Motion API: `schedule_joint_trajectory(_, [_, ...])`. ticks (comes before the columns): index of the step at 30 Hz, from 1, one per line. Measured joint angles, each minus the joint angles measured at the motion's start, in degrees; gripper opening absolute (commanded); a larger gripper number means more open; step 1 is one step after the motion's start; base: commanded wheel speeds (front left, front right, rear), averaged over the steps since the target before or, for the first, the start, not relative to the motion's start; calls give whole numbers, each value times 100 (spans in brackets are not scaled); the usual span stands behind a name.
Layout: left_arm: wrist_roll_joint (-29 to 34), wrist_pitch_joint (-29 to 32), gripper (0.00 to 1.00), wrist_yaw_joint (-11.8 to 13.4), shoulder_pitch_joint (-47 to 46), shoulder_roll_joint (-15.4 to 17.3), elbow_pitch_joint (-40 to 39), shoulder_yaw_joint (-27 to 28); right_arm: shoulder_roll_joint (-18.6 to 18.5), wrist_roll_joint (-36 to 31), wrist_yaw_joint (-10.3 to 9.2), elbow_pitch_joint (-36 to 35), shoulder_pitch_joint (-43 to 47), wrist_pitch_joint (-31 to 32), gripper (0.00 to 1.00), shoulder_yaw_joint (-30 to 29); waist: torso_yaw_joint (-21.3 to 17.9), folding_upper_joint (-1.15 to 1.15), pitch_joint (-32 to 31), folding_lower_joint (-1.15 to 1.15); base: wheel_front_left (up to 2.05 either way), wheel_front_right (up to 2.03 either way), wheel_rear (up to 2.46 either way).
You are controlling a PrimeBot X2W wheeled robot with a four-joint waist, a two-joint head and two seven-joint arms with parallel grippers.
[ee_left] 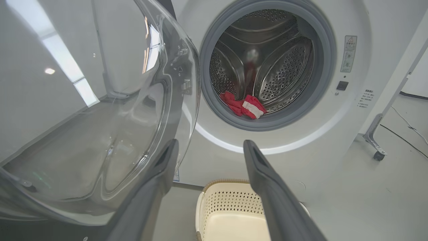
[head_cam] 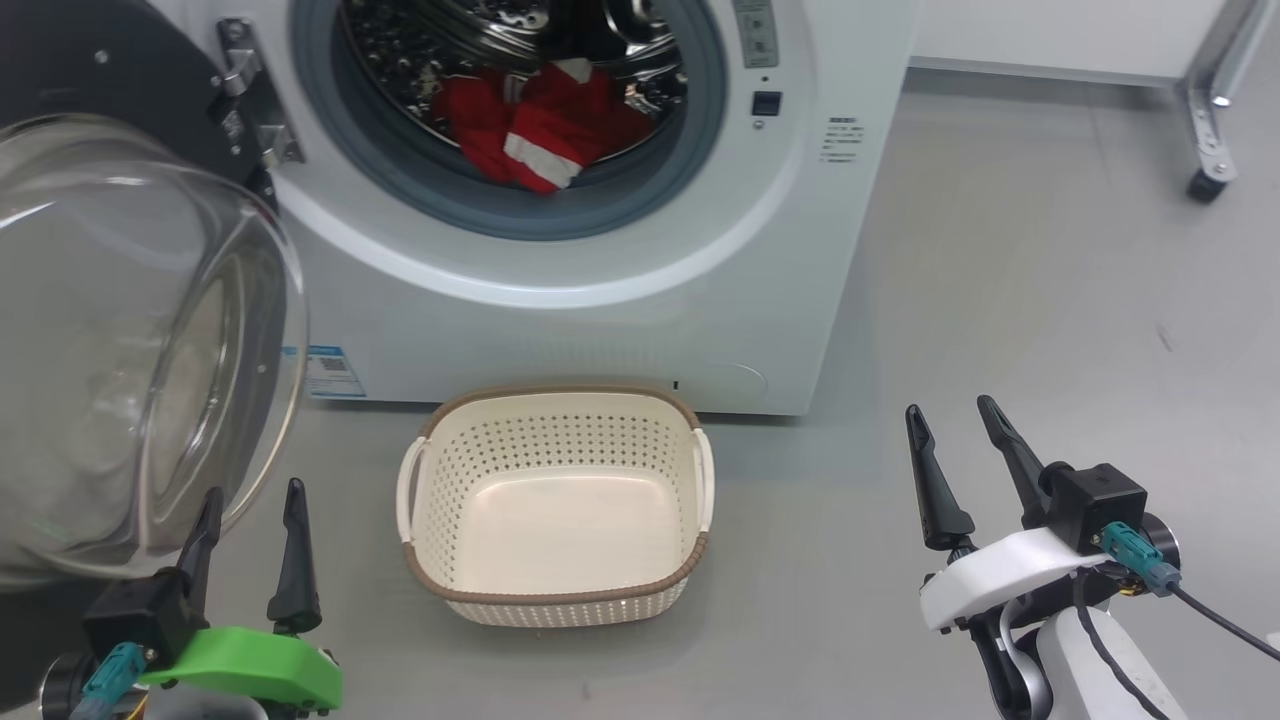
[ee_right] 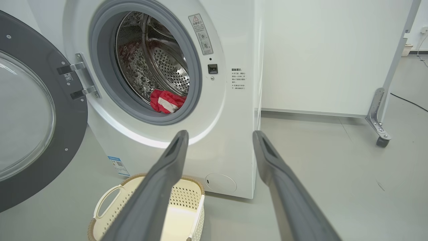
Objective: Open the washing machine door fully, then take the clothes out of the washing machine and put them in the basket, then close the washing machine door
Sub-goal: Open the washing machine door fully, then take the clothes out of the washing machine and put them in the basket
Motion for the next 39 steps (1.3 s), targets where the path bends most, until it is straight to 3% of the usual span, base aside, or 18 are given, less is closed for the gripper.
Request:
schedule_joint_trajectory(14, [64, 248, 100, 44, 92, 16, -183, -129, 1, -1, -57, -51, 19, 0, 100, -32, -615, 0, 19, 0, 0, 0, 0])
schedule_joint_trajectory(39, [92, 422, 100, 102, 152, -67, -332, -225, -1, 1, -58, -85, 92, 0, 100, -22, -650, 0, 4, 0, 0, 0, 0])
